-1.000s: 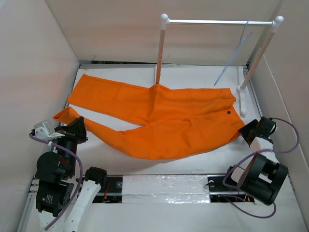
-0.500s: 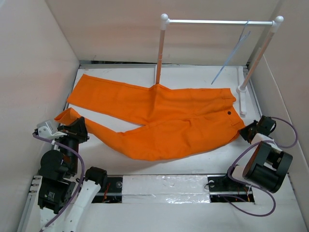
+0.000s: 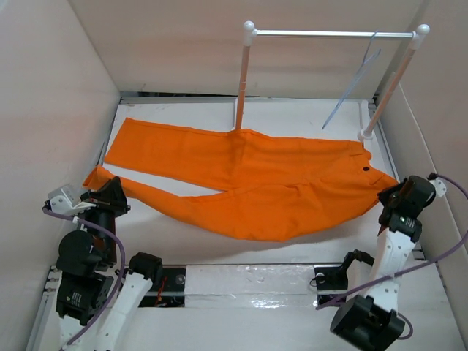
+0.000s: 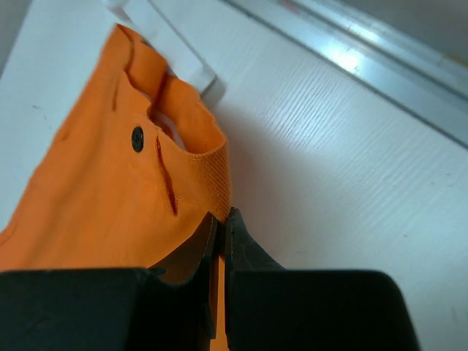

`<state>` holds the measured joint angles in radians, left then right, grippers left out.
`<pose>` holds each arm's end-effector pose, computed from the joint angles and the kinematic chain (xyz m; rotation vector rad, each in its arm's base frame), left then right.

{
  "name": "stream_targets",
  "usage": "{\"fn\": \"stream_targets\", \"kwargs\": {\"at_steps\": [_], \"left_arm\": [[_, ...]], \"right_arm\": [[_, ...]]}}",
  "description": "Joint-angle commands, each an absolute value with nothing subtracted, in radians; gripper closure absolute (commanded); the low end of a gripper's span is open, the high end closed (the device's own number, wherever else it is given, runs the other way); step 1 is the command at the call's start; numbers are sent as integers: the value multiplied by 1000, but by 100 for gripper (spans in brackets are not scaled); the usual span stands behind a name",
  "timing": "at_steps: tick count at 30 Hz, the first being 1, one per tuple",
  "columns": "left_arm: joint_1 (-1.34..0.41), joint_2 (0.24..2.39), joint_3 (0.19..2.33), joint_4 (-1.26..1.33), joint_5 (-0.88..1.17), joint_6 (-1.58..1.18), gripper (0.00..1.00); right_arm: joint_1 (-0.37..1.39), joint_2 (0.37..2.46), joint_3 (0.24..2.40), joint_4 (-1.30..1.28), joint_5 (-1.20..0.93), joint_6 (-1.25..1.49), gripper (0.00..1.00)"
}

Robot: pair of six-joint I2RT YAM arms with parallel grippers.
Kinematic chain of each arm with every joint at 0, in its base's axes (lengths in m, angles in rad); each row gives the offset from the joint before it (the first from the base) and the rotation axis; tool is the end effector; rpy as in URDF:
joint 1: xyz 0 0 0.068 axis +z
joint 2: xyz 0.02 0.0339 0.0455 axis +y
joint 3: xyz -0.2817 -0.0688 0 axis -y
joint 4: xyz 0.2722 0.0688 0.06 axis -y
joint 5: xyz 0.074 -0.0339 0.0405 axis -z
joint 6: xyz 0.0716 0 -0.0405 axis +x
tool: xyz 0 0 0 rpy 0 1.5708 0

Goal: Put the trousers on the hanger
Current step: Fold the trousers at the center of the board.

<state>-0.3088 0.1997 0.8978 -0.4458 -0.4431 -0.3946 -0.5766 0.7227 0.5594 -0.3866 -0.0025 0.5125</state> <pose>0.0552 0.0146 0.4249 -0.4319 1.2786 -0.3021 0.1771 -0.1150 0.2387 1.0974 1.8149 -0.0354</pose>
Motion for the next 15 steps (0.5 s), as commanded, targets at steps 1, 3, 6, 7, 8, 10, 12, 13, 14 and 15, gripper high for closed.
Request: {"fn": "stream_targets", "kwargs": {"at_steps": [1,3,6,7,8,10,12,13,14,15], "left_arm": [[-322,195,914,-351,-479,-396,100],[-322,195,917,-348,-489,-390,100],[-322,201,951,-373,-517,-387,100],[-331,206,965,-385,-528,-385,100],[-331,207,995,-400,-550,-380,100],[-331,210,1031,-416,-578,-374,100],[-341,216,1063,-419,-604,-365,100],[-341,222,1068,-416,-610,-364,100],[-341,241,1074,-420,-621,-364,100],[-341,255,1071,-425,-629,-367,100]], "right_arm": [[-592,612,679,-575,164,486,100],[-592,600,737,-674,187,482,100],[-583,575,787,-767,198,465,100],[-574,566,805,-796,209,462,100],[-562,549,828,-827,227,454,100],[-528,543,886,-919,273,453,100],[-486,557,906,-949,256,425,99],[-477,555,919,-956,264,426,99],[-453,555,926,-950,255,416,99],[-453,563,928,-937,253,402,99]]}}
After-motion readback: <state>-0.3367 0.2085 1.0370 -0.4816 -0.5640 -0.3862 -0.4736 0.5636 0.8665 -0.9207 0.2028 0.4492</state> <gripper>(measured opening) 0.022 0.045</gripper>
